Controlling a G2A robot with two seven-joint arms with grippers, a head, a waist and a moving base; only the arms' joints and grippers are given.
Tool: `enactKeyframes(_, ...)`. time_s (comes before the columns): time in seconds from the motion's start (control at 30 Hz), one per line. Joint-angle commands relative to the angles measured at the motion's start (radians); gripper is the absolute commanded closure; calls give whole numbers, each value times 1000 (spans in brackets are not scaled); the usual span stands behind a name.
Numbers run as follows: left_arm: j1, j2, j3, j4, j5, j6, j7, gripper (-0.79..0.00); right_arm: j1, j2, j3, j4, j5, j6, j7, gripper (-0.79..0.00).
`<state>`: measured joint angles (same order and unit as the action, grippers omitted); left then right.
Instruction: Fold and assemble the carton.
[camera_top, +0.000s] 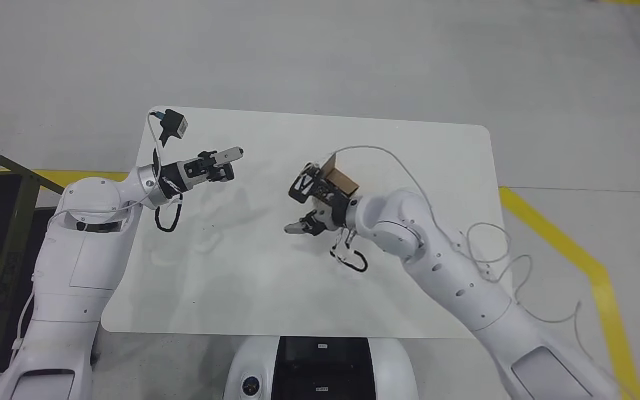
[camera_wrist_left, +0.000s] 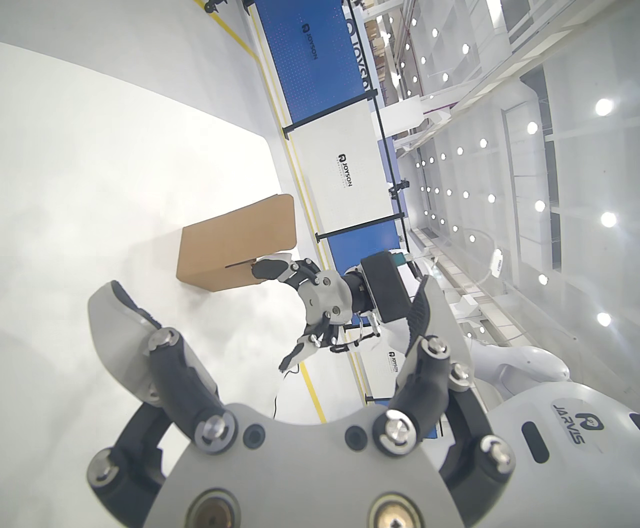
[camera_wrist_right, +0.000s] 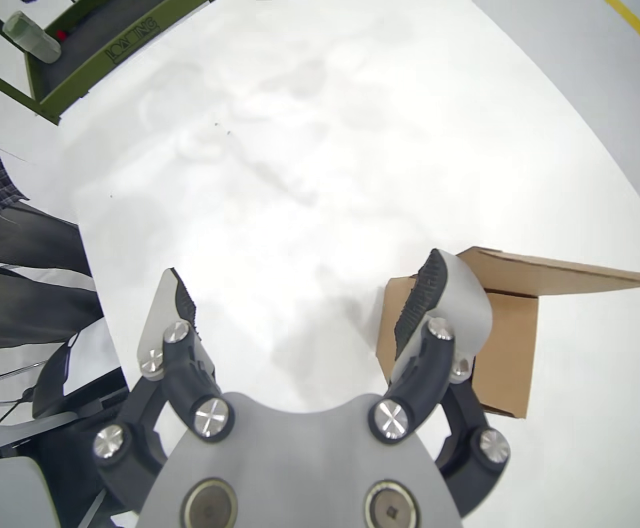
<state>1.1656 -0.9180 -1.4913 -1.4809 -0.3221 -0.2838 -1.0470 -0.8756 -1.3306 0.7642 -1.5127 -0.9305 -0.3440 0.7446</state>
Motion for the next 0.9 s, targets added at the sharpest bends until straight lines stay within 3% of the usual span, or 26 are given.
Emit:
enactKeyframes(0.0,0,0,0,0,0,0,0,-785,-5,3,9,-4,-30,9,2,-785)
enactKeyframes(0.47,0,0,0,0,0,0,0,-785,-84,35,78,-124,-138,8,66,-785)
enactKeyframes(0.87,0,0,0,0,0,0,0,-785,-44,23,47,-25,-229,15,34,-785)
